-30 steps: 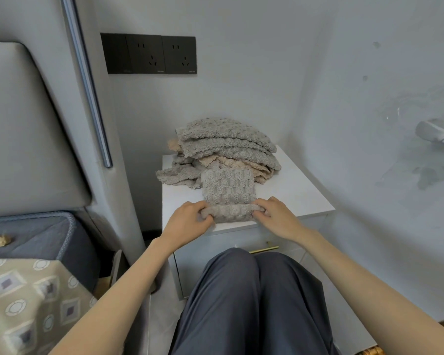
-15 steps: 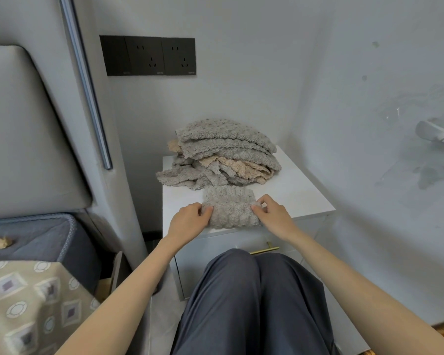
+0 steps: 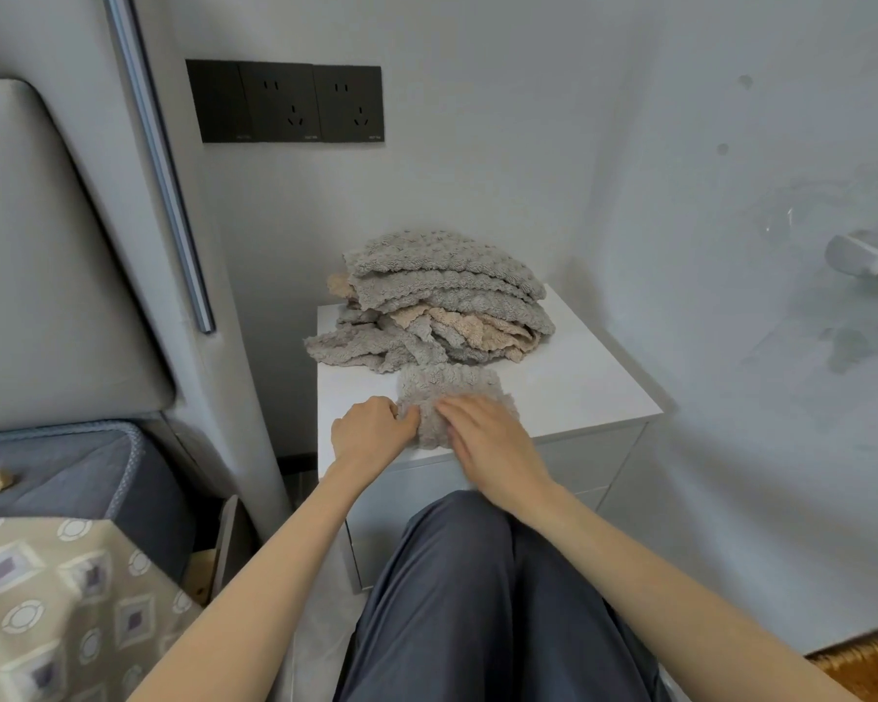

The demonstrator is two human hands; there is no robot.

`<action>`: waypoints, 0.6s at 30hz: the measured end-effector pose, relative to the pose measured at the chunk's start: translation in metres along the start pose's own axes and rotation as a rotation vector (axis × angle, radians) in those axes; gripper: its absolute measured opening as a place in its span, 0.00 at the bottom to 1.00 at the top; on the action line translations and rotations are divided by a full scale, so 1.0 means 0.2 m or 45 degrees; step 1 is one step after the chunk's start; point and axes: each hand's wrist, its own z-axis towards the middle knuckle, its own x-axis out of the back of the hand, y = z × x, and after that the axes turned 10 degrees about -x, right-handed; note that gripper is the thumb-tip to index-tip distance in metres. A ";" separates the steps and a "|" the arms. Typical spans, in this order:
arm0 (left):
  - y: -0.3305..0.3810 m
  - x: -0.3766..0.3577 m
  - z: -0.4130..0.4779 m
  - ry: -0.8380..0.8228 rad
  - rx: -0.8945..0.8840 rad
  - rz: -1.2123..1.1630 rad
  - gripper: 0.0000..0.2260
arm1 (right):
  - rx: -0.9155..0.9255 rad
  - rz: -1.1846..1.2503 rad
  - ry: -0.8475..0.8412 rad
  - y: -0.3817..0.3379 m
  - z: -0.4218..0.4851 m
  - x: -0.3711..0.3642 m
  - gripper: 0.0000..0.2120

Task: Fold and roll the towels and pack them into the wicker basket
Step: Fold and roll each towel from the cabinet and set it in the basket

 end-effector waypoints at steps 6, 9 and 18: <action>0.01 -0.02 -0.01 0.017 0.058 0.019 0.17 | 0.043 -0.111 -0.185 0.07 -0.07 -0.04 0.22; 0.01 -0.03 -0.01 0.052 0.039 0.060 0.15 | 0.023 -0.134 -0.201 0.14 -0.07 -0.01 0.21; -0.02 0.01 -0.06 0.251 -0.693 0.112 0.09 | 0.060 -0.267 -0.493 0.24 -0.04 0.04 0.29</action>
